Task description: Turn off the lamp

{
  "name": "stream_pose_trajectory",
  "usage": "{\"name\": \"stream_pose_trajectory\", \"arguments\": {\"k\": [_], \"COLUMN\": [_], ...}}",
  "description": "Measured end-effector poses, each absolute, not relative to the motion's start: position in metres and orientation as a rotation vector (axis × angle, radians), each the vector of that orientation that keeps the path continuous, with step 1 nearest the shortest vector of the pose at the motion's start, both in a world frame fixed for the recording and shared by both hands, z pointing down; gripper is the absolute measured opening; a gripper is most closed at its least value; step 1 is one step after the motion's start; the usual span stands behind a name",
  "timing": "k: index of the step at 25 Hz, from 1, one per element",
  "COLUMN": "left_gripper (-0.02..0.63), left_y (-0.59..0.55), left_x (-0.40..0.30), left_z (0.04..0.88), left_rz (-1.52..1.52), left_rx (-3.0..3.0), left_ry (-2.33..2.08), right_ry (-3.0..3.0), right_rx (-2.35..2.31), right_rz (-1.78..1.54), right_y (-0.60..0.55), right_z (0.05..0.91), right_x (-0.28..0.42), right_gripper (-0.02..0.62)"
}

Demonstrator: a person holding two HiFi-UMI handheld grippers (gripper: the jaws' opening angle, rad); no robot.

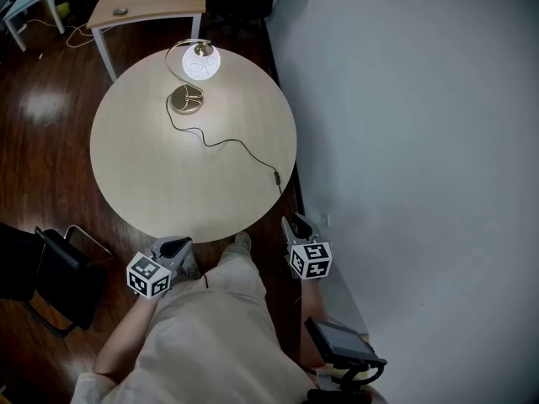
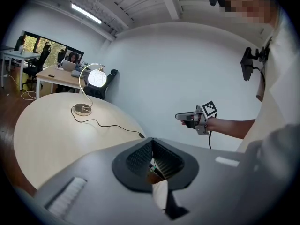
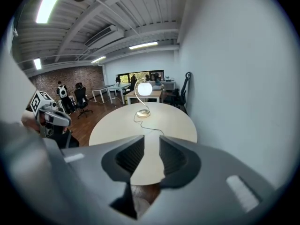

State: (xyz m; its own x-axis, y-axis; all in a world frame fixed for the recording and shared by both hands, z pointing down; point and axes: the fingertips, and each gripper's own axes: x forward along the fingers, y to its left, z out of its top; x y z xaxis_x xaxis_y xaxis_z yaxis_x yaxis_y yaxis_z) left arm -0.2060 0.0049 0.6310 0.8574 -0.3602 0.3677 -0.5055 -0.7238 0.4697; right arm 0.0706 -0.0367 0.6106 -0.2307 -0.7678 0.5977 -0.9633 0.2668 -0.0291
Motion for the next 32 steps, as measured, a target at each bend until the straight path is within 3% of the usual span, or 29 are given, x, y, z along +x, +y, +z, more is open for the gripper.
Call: {"name": "stream_pose_trajectory", "arguments": {"k": [17, 20, 32], "left_gripper": [-0.012, -0.012, -0.012], "left_y": [-0.07, -0.082, -0.103], "left_x": [-0.114, -0.101, -0.1], "left_z": [0.62, 0.619, 0.621], "left_rz": [0.443, 0.466, 0.542], "left_rx": [2.364, 2.356, 2.262], "left_ry": [-0.78, -0.797, -0.926], "right_ry": [-2.001, -2.007, -1.935], "right_rx": [1.322, 1.266, 1.152], "right_rz": [0.73, 0.76, 0.822], "right_y": [-0.15, -0.161, -0.195], "right_z": [0.74, 0.768, 0.873], "right_x": [0.159, 0.164, 0.173], "right_gripper": [0.128, 0.175, 0.181]}}
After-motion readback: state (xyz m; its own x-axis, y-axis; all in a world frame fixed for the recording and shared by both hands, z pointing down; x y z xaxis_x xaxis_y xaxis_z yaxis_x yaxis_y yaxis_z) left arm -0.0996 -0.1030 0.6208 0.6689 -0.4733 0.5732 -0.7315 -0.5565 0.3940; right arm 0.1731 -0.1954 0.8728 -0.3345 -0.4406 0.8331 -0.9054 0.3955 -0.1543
